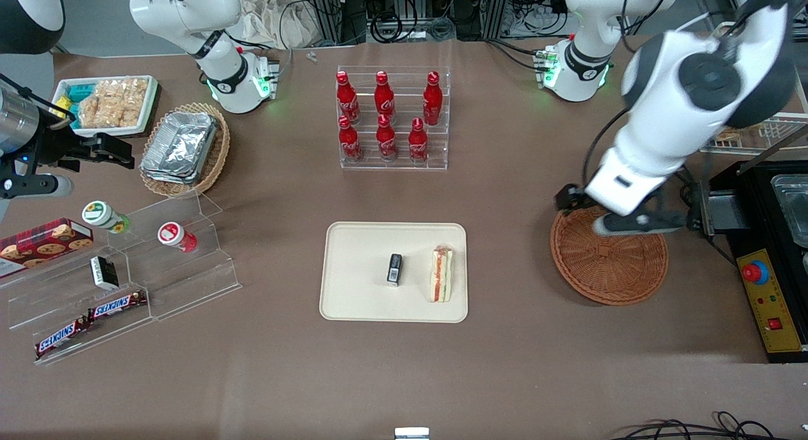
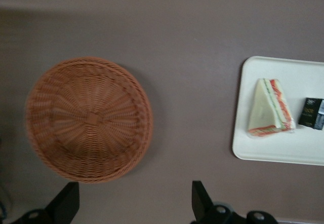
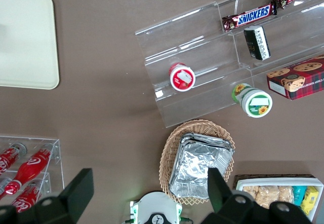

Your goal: Place sandwich from basket to tray

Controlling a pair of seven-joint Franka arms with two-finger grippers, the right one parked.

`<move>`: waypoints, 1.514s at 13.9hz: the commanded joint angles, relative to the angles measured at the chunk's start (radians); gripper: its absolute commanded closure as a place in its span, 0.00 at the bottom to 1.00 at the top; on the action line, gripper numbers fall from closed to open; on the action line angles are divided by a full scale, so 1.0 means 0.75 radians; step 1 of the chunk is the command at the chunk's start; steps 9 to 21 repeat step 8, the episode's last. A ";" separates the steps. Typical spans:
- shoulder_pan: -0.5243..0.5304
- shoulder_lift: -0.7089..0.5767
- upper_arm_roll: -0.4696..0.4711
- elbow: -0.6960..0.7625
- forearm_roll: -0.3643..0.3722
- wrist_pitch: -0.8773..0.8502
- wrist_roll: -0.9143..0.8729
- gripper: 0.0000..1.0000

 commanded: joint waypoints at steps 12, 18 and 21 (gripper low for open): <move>0.239 0.100 -0.010 0.323 -0.011 -0.340 0.274 0.00; 0.239 0.100 -0.010 0.323 -0.011 -0.340 0.274 0.00; 0.239 0.100 -0.010 0.323 -0.011 -0.340 0.274 0.00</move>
